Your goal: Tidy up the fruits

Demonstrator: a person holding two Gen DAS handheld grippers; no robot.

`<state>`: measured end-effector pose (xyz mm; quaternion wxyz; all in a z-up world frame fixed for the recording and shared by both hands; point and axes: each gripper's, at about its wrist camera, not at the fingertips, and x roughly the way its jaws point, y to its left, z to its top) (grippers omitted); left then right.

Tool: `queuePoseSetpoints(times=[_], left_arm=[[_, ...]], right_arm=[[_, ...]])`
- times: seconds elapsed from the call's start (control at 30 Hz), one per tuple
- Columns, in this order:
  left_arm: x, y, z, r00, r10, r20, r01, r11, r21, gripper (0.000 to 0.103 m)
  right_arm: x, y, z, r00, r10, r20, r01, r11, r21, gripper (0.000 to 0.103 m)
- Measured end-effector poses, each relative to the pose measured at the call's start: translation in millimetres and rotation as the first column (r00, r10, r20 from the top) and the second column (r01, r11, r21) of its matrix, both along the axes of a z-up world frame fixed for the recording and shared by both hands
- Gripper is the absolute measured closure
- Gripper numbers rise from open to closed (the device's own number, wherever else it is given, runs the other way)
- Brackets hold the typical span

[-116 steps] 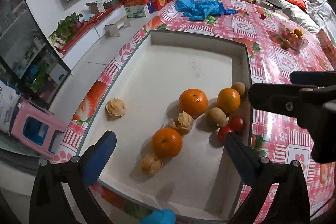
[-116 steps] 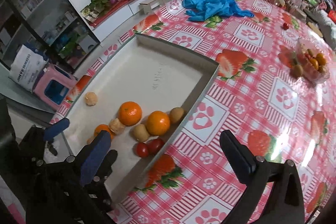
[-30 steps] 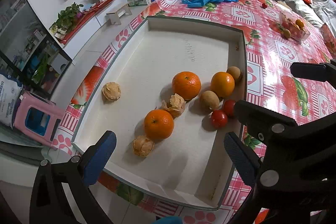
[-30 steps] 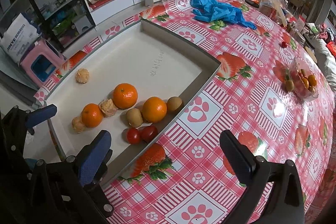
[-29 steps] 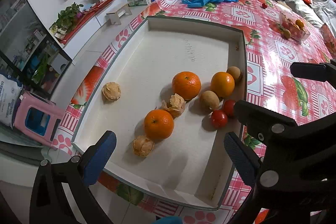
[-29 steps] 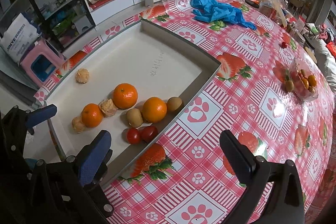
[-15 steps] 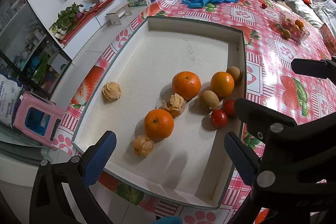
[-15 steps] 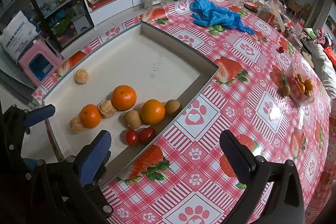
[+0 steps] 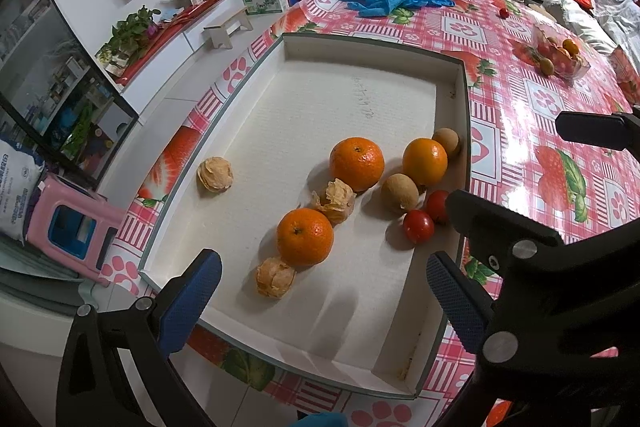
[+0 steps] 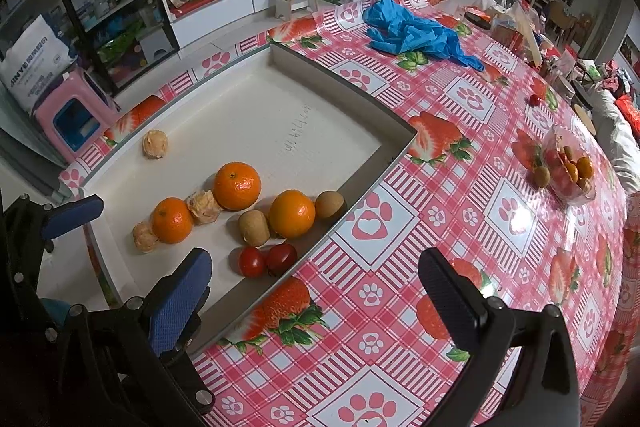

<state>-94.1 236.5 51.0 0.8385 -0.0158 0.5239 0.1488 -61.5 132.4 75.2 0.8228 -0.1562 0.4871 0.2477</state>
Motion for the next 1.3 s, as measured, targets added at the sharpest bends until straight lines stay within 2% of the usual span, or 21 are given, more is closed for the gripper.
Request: queuePoseSetpoints(times=[1.3], left_arm=[[-0.8,0.0,-0.5,1.0,0.005,-0.001,-0.005,1.0,0.009,0.0]], right_arm=[[-3.0,1.3,-0.8,1.0,0.006,-0.003,-0.006,1.0,-0.001,0.0]])
